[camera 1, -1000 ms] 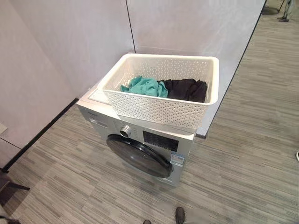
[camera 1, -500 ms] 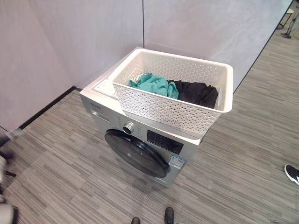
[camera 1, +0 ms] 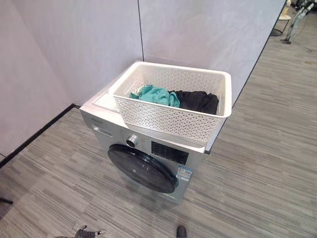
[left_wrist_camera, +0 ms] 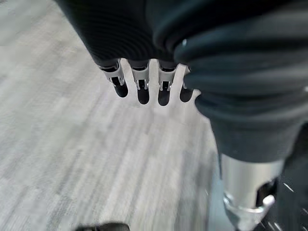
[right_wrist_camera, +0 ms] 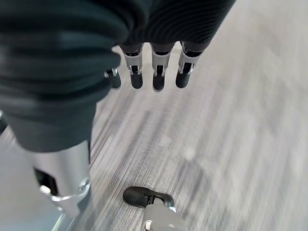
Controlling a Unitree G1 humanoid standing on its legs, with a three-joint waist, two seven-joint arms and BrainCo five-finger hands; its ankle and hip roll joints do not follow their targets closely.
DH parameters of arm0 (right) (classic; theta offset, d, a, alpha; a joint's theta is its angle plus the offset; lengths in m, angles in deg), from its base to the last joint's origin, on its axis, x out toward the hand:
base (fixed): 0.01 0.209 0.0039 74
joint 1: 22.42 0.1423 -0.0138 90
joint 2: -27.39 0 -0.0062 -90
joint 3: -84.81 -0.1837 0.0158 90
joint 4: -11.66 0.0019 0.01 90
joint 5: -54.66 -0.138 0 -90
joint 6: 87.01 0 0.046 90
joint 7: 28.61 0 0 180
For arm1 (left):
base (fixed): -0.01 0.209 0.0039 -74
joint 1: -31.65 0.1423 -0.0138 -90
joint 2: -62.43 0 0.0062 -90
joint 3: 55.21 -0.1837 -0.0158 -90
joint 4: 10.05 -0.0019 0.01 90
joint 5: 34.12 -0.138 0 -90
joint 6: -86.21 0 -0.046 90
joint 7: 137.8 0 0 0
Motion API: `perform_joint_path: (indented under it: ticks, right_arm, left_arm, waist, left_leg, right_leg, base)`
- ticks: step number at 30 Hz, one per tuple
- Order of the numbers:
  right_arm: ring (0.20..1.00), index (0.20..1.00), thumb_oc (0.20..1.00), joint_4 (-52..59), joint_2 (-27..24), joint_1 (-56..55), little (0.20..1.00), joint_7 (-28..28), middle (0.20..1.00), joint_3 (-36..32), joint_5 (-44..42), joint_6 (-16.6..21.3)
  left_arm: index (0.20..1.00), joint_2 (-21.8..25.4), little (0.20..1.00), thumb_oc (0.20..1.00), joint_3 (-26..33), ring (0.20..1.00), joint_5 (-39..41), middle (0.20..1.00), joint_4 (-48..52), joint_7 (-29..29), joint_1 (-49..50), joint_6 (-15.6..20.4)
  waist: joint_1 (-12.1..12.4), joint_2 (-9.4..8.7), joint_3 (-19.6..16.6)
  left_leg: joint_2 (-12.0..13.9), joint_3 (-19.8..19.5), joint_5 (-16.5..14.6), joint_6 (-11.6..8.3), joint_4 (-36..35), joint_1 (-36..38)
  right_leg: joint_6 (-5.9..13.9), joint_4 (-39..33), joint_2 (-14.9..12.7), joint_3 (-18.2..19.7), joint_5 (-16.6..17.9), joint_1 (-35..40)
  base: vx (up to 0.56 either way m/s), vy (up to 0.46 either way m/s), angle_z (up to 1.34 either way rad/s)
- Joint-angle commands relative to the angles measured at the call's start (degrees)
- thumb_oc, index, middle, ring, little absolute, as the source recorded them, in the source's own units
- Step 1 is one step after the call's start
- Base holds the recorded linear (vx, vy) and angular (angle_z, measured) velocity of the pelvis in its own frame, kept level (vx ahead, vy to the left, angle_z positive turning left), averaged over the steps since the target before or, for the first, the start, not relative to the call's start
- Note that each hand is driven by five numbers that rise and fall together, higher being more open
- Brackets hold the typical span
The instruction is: Grab the laundry basket,head to the washer,open it,put in the laundry and shut it.
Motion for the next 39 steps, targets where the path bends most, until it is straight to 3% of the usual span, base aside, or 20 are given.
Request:
perform_joint_path:
  ticks: [1,15,17,21,23,24,28,29,30,31,35,37,39]
  right_arm:
    - [1.0,1.0,1.0,1.9,-1.9,3.5,1.0,-0.1,1.0,1.6,-0.3,2.2]
    - [1.0,1.0,1.0,3.1,1.1,2.6,1.0,0.3,1.0,2.2,-1.4,2.5]
    - [1.0,1.0,1.0,3.7,0.5,2.9,1.0,1.4,1.0,1.1,-1.9,2.6]
    - [1.0,1.0,1.0,3.0,-0.5,3.8,1.0,2.1,1.0,0.4,-2.6,2.6]
    - [1.0,1.0,1.0,4.0,-1.2,3.8,1.0,2.1,1.0,0.4,-3.2,2.6]
    - [1.0,1.0,1.0,4.4,-1.5,4.0,1.0,2.3,1.0,0.1,-4.2,2.7]
    - [1.0,1.0,1.0,4.5,-1.6,3.9,1.0,3.0,1.0,-0.7,-4.4,2.7]
    - [1.0,1.0,1.0,4.7,-1.7,4.4,1.0,2.7,1.0,-1.0,-4.1,2.7]
    - [1.0,1.0,1.0,3.9,-1.2,4.6,1.0,2.7,1.0,-1.2,-3.2,2.1]
    - [1.0,1.0,1.0,3.9,-1.2,4.6,1.0,2.7,1.0,-1.2,-3.2,2.1]
    - [1.0,1.0,1.0,5.3,-2.6,4.8,1.0,2.1,1.0,-0.1,1.9,1.5]
    - [1.0,1.0,1.0,5.7,-2.7,4.7,1.0,2.0,1.0,-0.1,2.0,1.4]
    - [1.0,1.0,1.0,7.7,-3.5,5.8,1.0,2.4,1.0,0.1,3.6,1.2]
  left_arm:
    - [1.0,1.8,1.0,1.0,-0.2,1.0,-2.8,1.0,0.4,-0.3,0.9,1.5]
    - [1.0,1.5,1.0,1.0,0.4,1.0,-2.3,1.0,-0.1,-0.1,1.9,1.7]
    - [1.0,1.8,1.0,1.0,0.4,1.0,-1.1,1.0,0.1,0.1,0.6,1.7]
    - [1.0,1.3,1.0,1.0,2.8,1.0,6.1,1.0,1.5,0.4,-2.5,2.2]
    - [1.0,1.3,1.0,1.0,3.1,1.0,9.4,1.0,2.3,0.5,-3.9,2.4]
    - [1.0,1.6,1.0,1.0,2.5,1.0,9.8,1.0,2.8,1.1,-4.7,2.8]
    - [1.0,1.5,1.0,1.0,1.9,1.0,8.7,1.0,2.7,1.8,-4.3,2.9]
    - [1.0,1.6,1.0,1.0,1.8,1.0,7.9,1.0,2.7,1.7,-4.6,2.8]
    - [1.0,1.8,1.0,1.0,0.7,1.0,5.9,1.0,2.6,1.4,-4.8,2.7]
    - [1.0,1.8,1.0,1.0,0.7,1.0,5.9,1.0,2.6,1.4,-4.8,2.7]
    - [1.0,2.9,1.0,1.0,-1.8,1.0,2.1,1.0,5.9,0.7,-4.4,3.3]
    - [1.0,3.1,1.0,1.0,-1.4,1.0,1.9,1.0,6.1,0.6,-4.2,3.1]
    - [1.0,4.5,1.0,1.0,0.7,1.0,2.2,1.0,5.5,0.6,-3.2,3.1]
  waist:
    - [1.4,-2.8,-0.5]
    - [1.5,-2.46,0.4]
    - [0.4,-2.34,2.7]
    - [0.3,-2.08,4.8]
    - [-0.6,-1.85,5.1]
    - [-0.3,-1.63,5.0]
    - [-0.8,-0.55,4.2]
    - [-1.4,-0.23,3.9]
    - [-1.6,-0.15,2.7]
    - [-1.6,-0.17,2.7]
    - [-1.2,-0.99,3.3]
    - [-1.0,-1.19,3.3]
    - [0.0,-1.91,3.5]
  left_leg:
    - [-5.8,-4.0,0.9,1.58,5.2,-7.7]
    - [-5.5,-5.3,0.7,1.51,4.3,-5.9]
    - [-6.2,-5.5,0.8,-0.11,9.8,-9.2]
    - [-7.4,-6.8,1.7,-1.07,18.2,-13.5]
    - [-3.9,-4.6,2.8,-0.97,14.6,-14.3]
    - [-2.2,-7.9,3.7,-1.42,11.4,-14.6]
    - [-0.4,-10.7,5.4,-2.12,6.9,-13.2]
    - [0.8,-8.8,4.7,-2.58,7.3,-12.5]
    - [0.7,-4.5,2.7,-1.84,7.2,-10.5]
    - [0.6,-4.4,2.6,-1.81,7.2,-10.5]
    - [-3.8,0.7,-3.7,0.4,15.7,-12.7]
    - [-3.9,1.6,-4.4,0.8,16.6,-12.9]
    - [-4.9,3.4,-6.0,1.74,17.7,-13.2]
  right_leg:
    - [2.58,6.0,2.5,9.0,-7.8,0.7]
    - [2.59,5.5,1.7,7.9,-8.0,1.7]
    - [2.04,6.1,1.6,7.7,-8.2,1.0]
    - [1.54,7.5,1.4,7.1,-8.6,1.2]
    - [1.99,8.6,0.8,6.9,-9.4,1.3]
    - [2.35,9.2,0.7,8.1,-9.9,0.9]
    - [2.93,9.7,0.8,10.5,-10.3,0.3]
    - [3.52,10.7,0.0,11.4,-10.8,-0.1]
    - [4.92,10.4,-3.2,12.1,-10.9,0.6]
    - [4.95,10.4,-3.2,12.2,-10.9,0.6]
    - [8.71,10.6,-10.0,13.6,-8.9,0.0]
    - [9.16,10.8,-10.6,13.7,-8.2,-0.4]
    - [10.68,9.6,-13.0,14.0,-4.4,-2.0]
  base:
    - [0.0,0.0,0.0]
    - [0.01,-0.014,-0.02]
    - [-0.08,-0.043,0.13]
    - [-0.03,0.018,0.46]
    - [0.01,0.15,0.14]
    - [0.01,0.143,0.16]
    - [0.03,0.198,-0.22]
    - [0.08,0.51,-0.66]
    - [0.08,0.514,-0.44]
    - [0.08,0.517,-0.43]
    - [-0.04,0.471,-0.29]
    - [-0.05,0.204,-0.12]
    - [-0.11,0.256,-0.15]
